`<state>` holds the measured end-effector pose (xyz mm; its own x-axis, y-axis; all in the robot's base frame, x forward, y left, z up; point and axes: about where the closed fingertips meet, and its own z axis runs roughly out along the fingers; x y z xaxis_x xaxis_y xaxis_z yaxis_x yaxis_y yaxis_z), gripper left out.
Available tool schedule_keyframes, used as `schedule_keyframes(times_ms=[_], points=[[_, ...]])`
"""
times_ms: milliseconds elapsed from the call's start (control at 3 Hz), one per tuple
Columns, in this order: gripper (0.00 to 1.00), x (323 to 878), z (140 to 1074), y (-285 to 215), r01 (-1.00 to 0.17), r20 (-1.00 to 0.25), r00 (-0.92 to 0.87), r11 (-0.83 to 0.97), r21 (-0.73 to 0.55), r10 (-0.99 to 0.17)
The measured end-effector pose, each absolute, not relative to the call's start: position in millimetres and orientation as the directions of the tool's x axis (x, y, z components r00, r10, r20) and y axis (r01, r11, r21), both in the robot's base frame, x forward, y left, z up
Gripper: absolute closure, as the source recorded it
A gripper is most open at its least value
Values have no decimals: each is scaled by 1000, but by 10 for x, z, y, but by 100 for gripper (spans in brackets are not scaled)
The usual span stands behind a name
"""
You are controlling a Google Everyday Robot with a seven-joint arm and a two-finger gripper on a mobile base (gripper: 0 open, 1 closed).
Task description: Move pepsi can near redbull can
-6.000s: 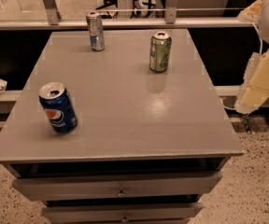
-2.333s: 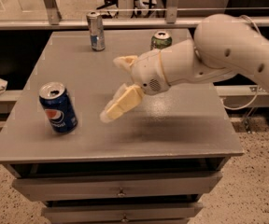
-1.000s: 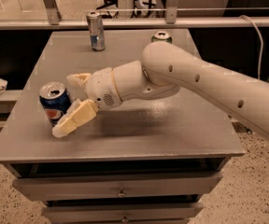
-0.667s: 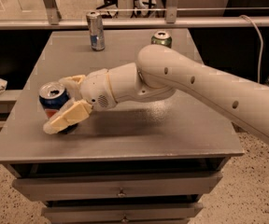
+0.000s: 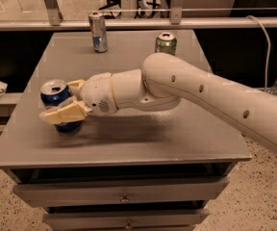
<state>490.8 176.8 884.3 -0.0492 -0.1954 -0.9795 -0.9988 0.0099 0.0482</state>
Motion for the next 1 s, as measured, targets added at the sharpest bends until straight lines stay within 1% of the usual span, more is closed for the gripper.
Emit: schedule_keyframes(times_ms=[333, 667, 1000], points=[[94, 5103, 8981, 1457, -996, -979, -16, 84, -1, -203], [100, 5516, 9246, 871, -974, -969, 32, 210, -85, -245], [100, 5544, 9258, 894, -974, -970, 39, 209, -91, -240]])
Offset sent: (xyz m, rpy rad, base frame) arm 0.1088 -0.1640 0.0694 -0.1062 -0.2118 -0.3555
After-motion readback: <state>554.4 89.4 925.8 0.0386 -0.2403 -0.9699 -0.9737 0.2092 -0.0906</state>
